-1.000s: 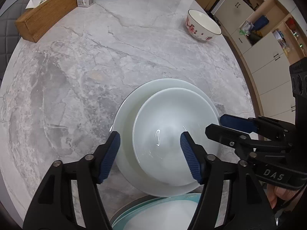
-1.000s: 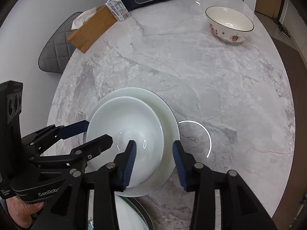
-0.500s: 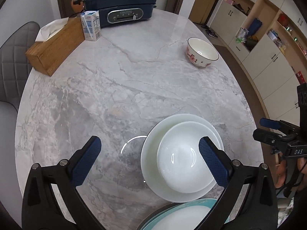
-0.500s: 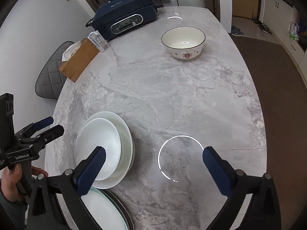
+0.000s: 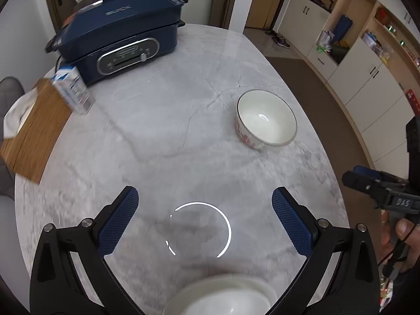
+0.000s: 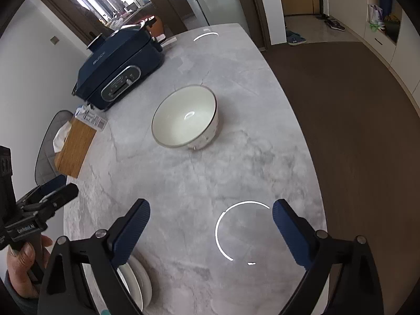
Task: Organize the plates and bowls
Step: 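Move the right gripper to the red-floral bowl and grasp its rim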
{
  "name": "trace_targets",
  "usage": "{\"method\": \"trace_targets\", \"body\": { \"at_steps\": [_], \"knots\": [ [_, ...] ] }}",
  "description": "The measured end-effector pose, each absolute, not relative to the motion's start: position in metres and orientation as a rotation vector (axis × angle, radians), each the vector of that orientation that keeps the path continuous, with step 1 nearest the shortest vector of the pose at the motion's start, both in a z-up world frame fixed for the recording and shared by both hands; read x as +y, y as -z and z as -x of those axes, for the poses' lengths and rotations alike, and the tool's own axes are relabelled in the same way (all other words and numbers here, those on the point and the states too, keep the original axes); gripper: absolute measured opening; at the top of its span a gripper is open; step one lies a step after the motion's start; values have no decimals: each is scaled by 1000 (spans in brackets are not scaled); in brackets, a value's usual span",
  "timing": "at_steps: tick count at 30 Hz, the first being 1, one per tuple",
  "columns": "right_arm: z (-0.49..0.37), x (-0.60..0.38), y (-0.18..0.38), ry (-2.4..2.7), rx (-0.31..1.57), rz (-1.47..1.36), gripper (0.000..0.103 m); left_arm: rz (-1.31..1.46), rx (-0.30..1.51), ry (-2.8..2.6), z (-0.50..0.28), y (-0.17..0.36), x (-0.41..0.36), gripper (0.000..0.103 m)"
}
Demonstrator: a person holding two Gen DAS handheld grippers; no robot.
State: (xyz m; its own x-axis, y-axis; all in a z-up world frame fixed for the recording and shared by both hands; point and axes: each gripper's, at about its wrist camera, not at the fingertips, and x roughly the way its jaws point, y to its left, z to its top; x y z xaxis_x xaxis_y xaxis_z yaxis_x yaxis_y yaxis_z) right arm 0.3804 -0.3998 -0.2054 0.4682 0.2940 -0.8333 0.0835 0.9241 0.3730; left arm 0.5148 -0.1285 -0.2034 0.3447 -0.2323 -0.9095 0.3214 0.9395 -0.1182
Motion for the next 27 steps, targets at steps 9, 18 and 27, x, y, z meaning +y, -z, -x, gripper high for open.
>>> {"method": "trace_targets", "body": {
  "at_steps": [9,18,27],
  "knots": [
    [-474,-414,230,-112,1114,-405,83,-39,1246,361,-604,263,-181,103],
    [-513,-408,272,-133,1183,-409,74,-6,1287,353,-635,309,-209,102],
    [-518,-407,287,-174,1204,-420,53,5,1285,347,-643,327,-216,84]
  ]
}}
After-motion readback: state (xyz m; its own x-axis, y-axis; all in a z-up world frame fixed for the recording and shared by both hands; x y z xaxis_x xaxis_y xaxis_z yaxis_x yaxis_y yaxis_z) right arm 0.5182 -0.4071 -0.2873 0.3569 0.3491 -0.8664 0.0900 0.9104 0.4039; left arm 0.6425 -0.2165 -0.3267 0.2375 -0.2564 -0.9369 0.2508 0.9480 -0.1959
